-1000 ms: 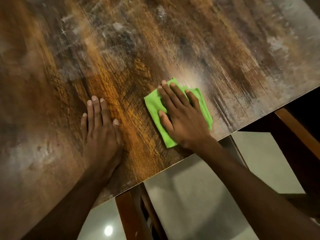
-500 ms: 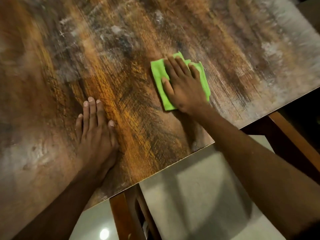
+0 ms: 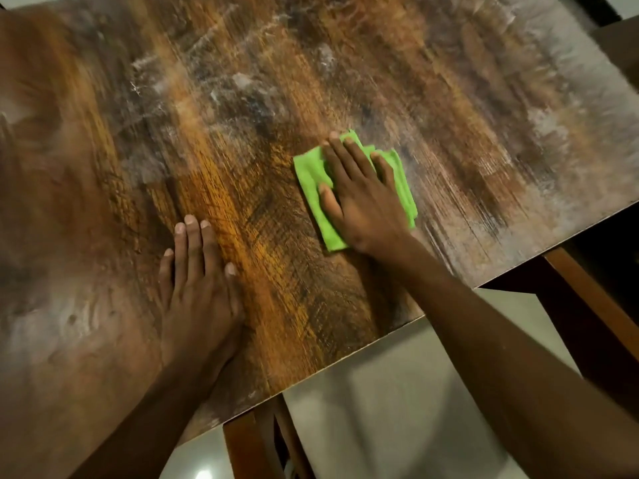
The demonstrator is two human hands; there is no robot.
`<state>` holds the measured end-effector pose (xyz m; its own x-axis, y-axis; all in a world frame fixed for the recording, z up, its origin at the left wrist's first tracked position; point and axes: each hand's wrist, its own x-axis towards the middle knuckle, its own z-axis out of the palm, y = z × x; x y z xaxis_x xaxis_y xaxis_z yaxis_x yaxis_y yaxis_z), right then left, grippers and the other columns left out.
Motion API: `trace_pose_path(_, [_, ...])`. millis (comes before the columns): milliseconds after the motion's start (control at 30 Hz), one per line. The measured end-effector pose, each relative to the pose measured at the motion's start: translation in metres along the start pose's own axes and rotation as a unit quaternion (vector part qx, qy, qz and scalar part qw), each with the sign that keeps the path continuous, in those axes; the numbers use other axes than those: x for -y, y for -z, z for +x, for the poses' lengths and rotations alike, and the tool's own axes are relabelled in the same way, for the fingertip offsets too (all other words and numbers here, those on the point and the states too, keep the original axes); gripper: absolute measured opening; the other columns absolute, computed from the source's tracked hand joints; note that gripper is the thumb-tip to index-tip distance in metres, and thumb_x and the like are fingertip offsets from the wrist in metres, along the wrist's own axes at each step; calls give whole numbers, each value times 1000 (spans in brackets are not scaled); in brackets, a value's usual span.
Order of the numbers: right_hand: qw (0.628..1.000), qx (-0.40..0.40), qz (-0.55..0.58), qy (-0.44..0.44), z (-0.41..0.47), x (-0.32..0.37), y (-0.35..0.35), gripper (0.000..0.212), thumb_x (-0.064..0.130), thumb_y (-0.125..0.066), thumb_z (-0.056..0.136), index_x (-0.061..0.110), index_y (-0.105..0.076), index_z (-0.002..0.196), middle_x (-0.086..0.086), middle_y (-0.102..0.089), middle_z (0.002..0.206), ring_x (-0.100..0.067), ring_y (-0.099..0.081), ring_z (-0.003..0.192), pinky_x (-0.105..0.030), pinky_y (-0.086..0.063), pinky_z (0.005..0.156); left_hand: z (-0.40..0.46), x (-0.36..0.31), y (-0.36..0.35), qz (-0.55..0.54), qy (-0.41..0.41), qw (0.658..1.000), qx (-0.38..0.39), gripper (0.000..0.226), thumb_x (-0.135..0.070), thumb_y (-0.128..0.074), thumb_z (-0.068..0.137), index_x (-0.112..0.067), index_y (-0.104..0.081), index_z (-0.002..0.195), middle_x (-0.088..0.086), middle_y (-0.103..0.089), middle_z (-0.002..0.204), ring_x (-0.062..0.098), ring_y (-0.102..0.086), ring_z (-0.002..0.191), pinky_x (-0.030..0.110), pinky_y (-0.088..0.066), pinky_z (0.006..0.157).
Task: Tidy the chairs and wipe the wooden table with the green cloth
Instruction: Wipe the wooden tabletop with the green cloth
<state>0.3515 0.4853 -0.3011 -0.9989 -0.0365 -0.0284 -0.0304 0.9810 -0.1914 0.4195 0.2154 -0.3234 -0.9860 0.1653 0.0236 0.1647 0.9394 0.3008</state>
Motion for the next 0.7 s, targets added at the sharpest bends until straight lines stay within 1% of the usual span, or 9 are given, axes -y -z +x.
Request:
trace_pose_path(100, [1000, 16, -1, 4, 61, -2, 8, 68, 52, -21, 112, 17, -19, 170, -2, -13, 178, -20, -10, 165, -51, -9, 131, 0, -2, 2, -3, 2, 1000, 1, 67, -38, -20, 111, -7, -10, 169, 9, -3, 178, 18, 5, 165, 49, -7, 134])
trace_pose_path(200, [1000, 20, -6, 9, 65, -3, 7, 68, 51, -19, 112, 16, -19, 169, -4, -14, 178, -21, -9, 165, -51, -8, 131, 0, -2, 3, -2, 3, 1000, 3, 67, -39, -18, 111, -7, -10, 169, 10, -4, 178, 19, 3, 165, 47, -5, 134])
trace_pose_path(300, [1000, 9, 2, 13, 11, 2, 0, 68, 52, -17, 113, 16, -17, 170, -4, -11, 178, -21, -7, 165, -52, -6, 132, 0, -3, 4, 2, 3, 1000, 8, 66, -39, -18, 112, -7, -10, 169, 10, -4, 178, 20, 3, 165, 47, -5, 134])
trace_pose_path(400, [1000, 18, -6, 12, -58, 11, -5, 68, 53, -17, 113, 18, -11, 171, -3, -6, 179, -21, -4, 165, -53, -8, 132, -1, -2, 4, 3, 2, 1000, 9, 66, -38, -19, 112, -7, -9, 169, 11, -3, 178, 20, 4, 165, 48, -6, 134])
trace_pose_path(500, [999, 35, -23, -4, -111, 27, -8, 69, 53, -17, 113, 19, -5, 171, -2, 0, 179, -20, 3, 165, -53, -6, 132, -1, -3, 4, 2, 2, 1000, 11, 66, -37, -20, 111, -6, -8, 169, 11, -3, 178, 20, 4, 165, 49, -6, 134])
trace_pose_path(600, [999, 46, -18, 20, -137, 25, -9, 68, 53, -21, 113, 22, -6, 171, 2, 1, 179, -16, 5, 165, -50, -7, 133, -2, -2, 5, 2, 8, 1000, 7, 67, -37, -20, 111, -7, -9, 169, 10, -4, 178, 19, 3, 165, 49, -7, 134])
trace_pose_path(700, [998, 39, -21, 36, -143, -4, 2, 65, 51, -26, 112, 25, -11, 171, 6, -6, 179, -13, 0, 165, -49, -11, 132, -2, -4, 6, -11, -1, 1000, 6, 66, -37, -20, 111, -8, -9, 169, 9, -4, 179, 18, 4, 165, 48, -7, 134])
